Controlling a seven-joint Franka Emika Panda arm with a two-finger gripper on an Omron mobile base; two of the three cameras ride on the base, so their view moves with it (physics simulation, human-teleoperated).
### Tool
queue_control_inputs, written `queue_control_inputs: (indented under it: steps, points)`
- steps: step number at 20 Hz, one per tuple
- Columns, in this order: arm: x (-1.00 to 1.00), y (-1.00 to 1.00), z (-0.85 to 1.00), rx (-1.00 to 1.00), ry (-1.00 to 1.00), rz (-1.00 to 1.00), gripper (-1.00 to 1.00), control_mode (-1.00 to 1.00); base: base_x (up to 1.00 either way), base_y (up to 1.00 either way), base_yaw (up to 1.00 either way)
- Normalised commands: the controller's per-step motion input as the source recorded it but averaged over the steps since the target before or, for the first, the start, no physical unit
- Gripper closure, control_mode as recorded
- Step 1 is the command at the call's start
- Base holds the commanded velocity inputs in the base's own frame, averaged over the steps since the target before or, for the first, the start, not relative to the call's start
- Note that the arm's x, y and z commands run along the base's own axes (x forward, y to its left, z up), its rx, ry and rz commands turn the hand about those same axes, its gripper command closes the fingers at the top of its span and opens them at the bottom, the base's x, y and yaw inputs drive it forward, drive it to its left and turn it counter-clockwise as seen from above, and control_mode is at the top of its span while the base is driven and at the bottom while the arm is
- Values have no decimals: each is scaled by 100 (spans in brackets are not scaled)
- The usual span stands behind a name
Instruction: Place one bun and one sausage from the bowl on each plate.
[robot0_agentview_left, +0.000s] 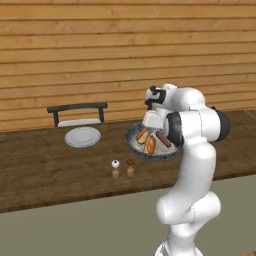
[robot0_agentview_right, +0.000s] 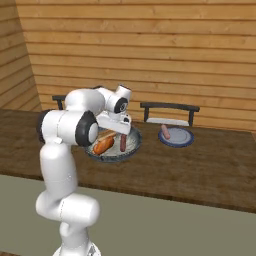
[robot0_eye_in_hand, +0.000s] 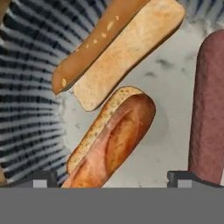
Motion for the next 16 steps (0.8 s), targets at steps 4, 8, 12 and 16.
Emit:
queue_control_inputs:
  steps: [4,8,12,16]
  points:
    - [10,21,-36,0,22,0,-100,-100,0,0,0]
    - [2,23,-44,0,24,0,-100,-100,0,0,0]
    - [0,6,-41,0,22,0,-100,-100,0,0,0]
    - [0,0,-25,0,7,0,-100,-100,0,0,0]
